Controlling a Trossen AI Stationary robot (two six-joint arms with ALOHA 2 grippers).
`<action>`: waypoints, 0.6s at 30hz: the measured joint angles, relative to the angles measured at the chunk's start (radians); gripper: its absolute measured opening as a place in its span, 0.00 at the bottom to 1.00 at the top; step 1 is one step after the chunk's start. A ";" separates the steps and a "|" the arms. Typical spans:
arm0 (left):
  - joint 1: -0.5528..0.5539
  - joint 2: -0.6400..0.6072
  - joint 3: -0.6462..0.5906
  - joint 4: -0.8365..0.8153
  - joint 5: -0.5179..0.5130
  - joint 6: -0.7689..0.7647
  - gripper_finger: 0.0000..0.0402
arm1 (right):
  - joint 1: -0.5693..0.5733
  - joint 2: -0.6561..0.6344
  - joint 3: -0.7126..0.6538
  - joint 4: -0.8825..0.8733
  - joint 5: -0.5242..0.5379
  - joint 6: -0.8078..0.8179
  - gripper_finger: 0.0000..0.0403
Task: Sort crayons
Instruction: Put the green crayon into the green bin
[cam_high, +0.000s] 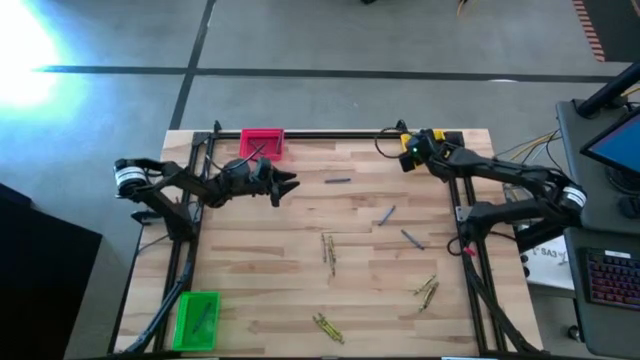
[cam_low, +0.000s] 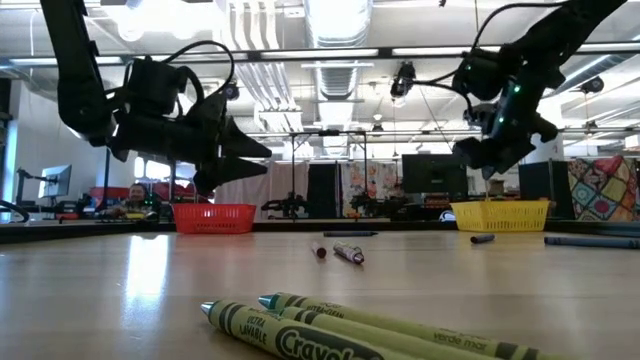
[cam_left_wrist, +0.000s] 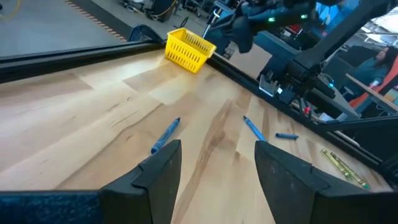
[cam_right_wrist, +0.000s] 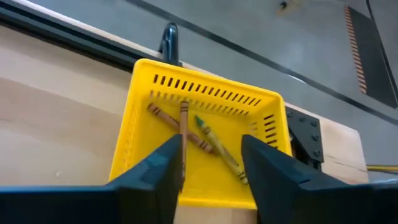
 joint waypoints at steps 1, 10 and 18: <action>0.000 0.000 0.000 0.001 0.000 0.000 0.47 | 0.013 -0.016 0.000 -0.016 -0.006 -0.001 0.42; 0.000 0.000 0.003 0.004 -0.066 0.055 0.47 | 0.265 -0.124 -0.002 -0.110 -0.200 0.094 0.40; -0.001 0.027 0.019 0.000 -0.103 -0.031 0.47 | 0.544 -0.035 0.003 -0.026 -0.185 0.158 0.35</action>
